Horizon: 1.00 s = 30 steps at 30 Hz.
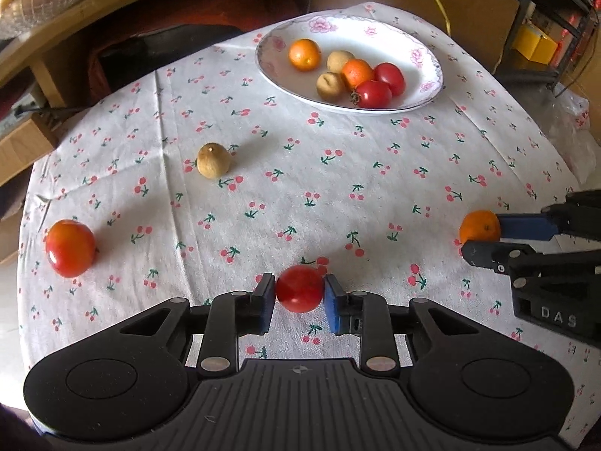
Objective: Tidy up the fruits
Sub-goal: 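Grasp the red tomato with the left tool while the right tool grasps the orange, then carry the red tomato with the left tool while the right tool carries the orange to the bowl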
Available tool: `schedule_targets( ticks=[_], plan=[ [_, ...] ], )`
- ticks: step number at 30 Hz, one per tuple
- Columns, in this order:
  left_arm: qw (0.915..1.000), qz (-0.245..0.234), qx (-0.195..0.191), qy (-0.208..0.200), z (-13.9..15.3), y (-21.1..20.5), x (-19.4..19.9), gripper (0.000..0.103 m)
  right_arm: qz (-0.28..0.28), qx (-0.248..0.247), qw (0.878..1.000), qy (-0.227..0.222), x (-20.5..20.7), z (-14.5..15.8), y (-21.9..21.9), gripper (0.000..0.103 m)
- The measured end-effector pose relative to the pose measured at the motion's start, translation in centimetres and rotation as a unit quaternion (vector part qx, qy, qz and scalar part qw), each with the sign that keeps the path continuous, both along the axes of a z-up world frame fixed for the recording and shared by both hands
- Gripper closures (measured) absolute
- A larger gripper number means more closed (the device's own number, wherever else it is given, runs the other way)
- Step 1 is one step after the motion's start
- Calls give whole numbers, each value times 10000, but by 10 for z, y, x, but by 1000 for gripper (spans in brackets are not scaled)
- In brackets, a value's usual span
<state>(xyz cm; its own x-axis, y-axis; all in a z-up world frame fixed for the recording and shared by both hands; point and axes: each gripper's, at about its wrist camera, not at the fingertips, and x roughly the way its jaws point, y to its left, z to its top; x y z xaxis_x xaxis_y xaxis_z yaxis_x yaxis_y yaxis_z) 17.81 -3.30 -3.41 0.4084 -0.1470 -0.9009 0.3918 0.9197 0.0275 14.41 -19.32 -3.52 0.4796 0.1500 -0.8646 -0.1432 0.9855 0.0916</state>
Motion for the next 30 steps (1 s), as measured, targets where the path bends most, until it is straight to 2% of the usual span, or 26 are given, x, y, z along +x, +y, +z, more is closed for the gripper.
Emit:
schedule_targets(
  ticks=[3,4,13,19,30],
  plan=[
    [9999,-90,44,-47,0,0,-5,51,129,-4,9999,109,2,-3,-1,68],
    [9999,-127,55,-73,0,1,-7,51,140,22,9998,122,2,-3,-2,68],
    [9996,-221,34,-145,-2,-4,-8,52,345,123,9992,159,7,-4,-9,58],
    [9991,-428,32,-68,-2,-8,-15,53,308,352,9987,200,10,-3,-18,58],
    [9991,-412,-49,-15,-2,-5,-14,57,273,338,9990,70,10,-4,-17,60]
  ],
)
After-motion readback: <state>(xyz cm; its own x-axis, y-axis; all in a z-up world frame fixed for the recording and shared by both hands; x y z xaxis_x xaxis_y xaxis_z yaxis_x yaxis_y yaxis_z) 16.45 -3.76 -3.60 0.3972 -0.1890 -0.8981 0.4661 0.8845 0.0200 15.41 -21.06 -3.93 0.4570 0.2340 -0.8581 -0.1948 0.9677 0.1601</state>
